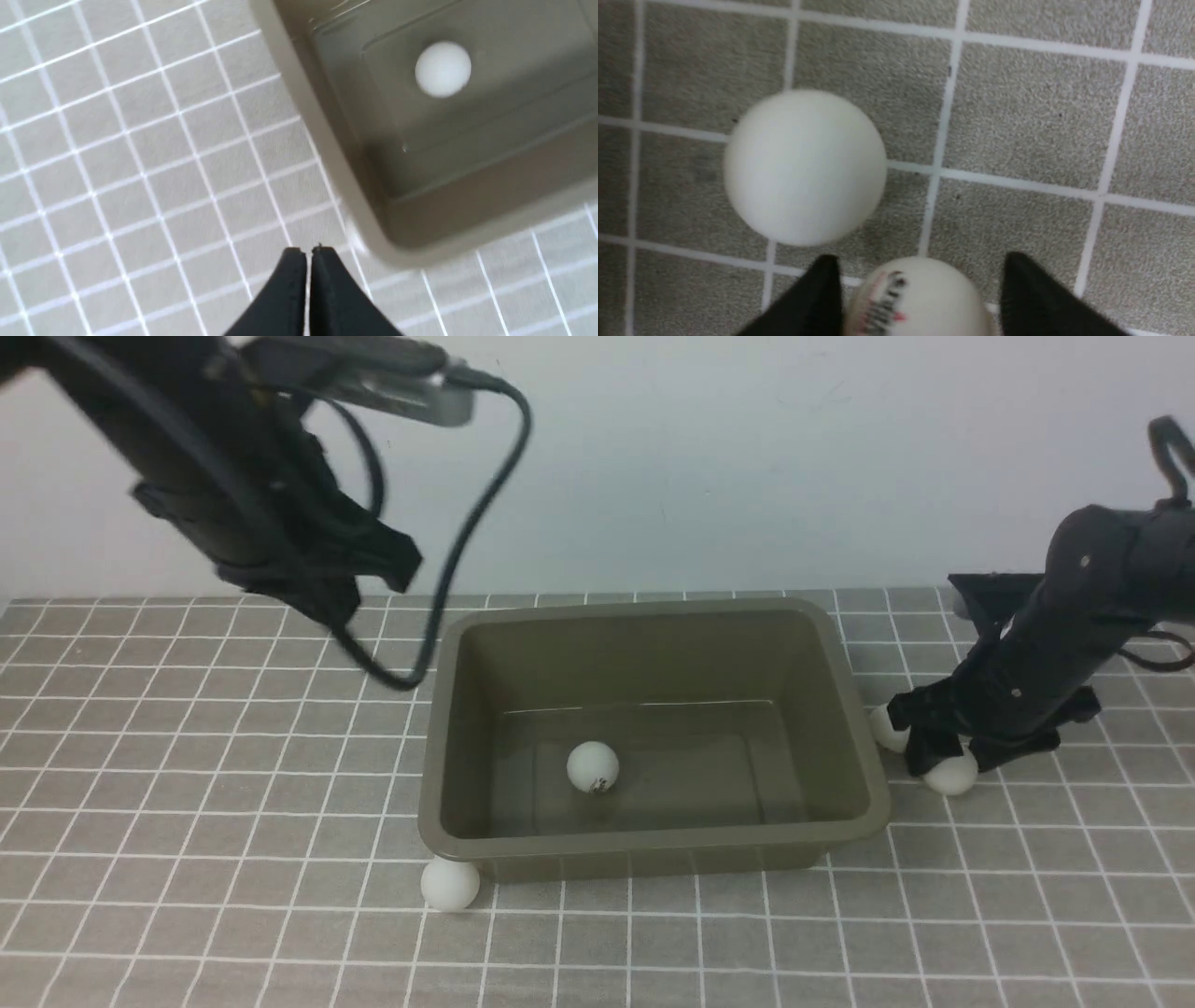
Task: Put the table tennis balls into the box on the grey coffee tablecloth.
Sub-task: 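Reach for and grasp a ping pong ball on the table, then release the ping pong ball into the bin and lift the gripper away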
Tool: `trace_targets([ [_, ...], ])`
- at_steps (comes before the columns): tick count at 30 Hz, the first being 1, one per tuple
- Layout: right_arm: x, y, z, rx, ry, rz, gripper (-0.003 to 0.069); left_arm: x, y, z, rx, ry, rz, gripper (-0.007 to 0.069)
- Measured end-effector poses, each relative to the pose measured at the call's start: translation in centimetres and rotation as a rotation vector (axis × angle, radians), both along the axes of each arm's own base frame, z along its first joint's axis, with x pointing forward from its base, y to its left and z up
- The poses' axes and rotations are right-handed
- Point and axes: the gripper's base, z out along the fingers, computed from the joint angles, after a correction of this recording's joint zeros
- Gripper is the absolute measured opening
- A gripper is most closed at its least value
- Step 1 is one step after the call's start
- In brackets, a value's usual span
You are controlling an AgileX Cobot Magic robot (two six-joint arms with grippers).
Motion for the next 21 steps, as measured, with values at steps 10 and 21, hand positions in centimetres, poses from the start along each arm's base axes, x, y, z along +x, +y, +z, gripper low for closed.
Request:
trace_targets([
  [10,-1.6,-0.5,4.7,-0.029,0.035,0.026,0.0360,-4.8,1.6,-6.5,0.046,0.183,0.034,-0.0005],
  [21,-4.9,7.0,14.9,0.226,-0.311,0.140,0.0360,-3.6,0.2,-14.1,-0.020,0.258,-0.048,0.0100],
])
